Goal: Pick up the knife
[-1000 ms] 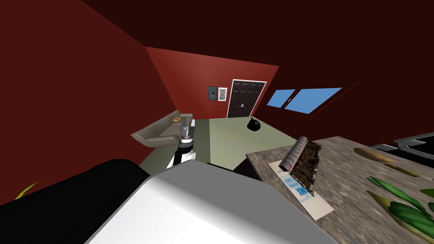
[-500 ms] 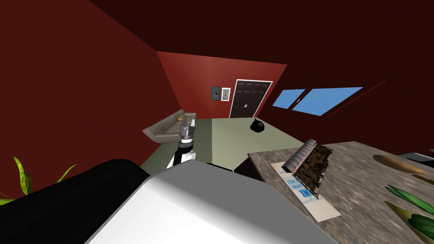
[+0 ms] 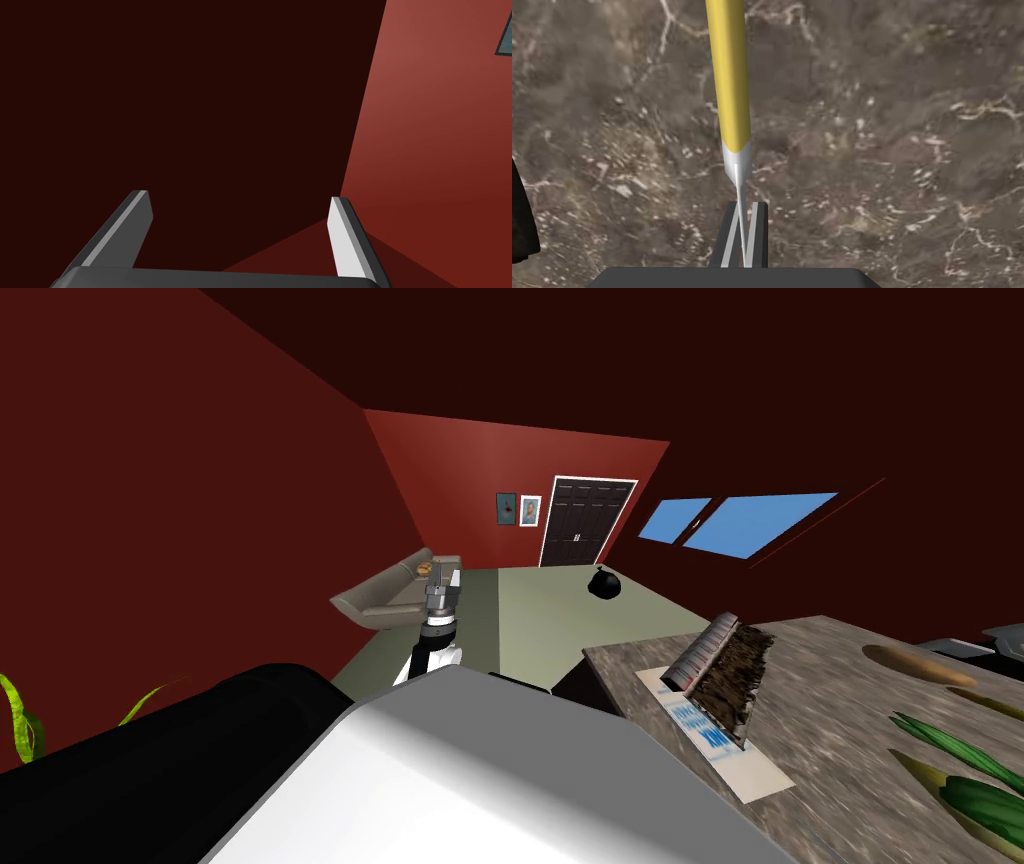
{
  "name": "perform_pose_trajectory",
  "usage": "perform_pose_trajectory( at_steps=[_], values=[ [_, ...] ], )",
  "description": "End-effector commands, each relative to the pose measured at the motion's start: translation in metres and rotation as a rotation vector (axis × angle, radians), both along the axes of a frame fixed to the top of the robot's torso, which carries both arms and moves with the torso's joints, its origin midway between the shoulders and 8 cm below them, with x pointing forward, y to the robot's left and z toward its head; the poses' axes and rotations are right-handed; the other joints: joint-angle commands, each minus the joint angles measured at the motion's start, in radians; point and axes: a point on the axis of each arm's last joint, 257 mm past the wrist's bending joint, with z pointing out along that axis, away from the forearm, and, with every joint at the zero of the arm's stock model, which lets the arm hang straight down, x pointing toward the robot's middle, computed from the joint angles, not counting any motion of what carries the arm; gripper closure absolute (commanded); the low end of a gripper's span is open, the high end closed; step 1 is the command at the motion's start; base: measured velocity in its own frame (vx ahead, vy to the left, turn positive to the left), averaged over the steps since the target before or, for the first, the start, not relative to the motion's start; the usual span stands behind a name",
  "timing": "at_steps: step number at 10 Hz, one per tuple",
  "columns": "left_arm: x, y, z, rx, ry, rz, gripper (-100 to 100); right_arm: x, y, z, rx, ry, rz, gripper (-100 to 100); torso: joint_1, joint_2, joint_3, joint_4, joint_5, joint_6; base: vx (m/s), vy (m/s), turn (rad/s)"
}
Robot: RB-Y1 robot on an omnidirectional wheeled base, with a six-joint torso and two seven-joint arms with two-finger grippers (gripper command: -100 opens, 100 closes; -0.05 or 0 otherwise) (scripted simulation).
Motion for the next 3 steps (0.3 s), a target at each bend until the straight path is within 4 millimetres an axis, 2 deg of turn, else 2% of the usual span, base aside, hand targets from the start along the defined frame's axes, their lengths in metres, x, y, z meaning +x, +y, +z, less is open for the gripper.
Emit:
perform_pose_trajectory(
  at_steps=[1,2,3],
  values=[
    [0.0,0.0,0.0,0.0,0.0,0.0,0,0.0084,-0.0012,0.0078,0.002,0.003,0.034,100,0.0,0.0,0.0,0.0,0.0,0.0,0.104,-0.004,-0.329],
    [0.0,0.0,0.0,0.0,0.0,0.0,0,0.0057,-0.0019,0.0064,-0.001,0.002,0.02,100,0.001,-0.003,-0.002,-0.001,0.0,0.0,0.05,0.003,-0.07],
    [0.0,-0.0001,0.0001,0.0,0.0,0.0,0,0.0055,-0.0019,0.007,-0.001,0.004,0.023,0,0.0,-0.002,-0.001,-0.001,-0.001,-0.002,0.005,0.002,0.011]
  ],
)
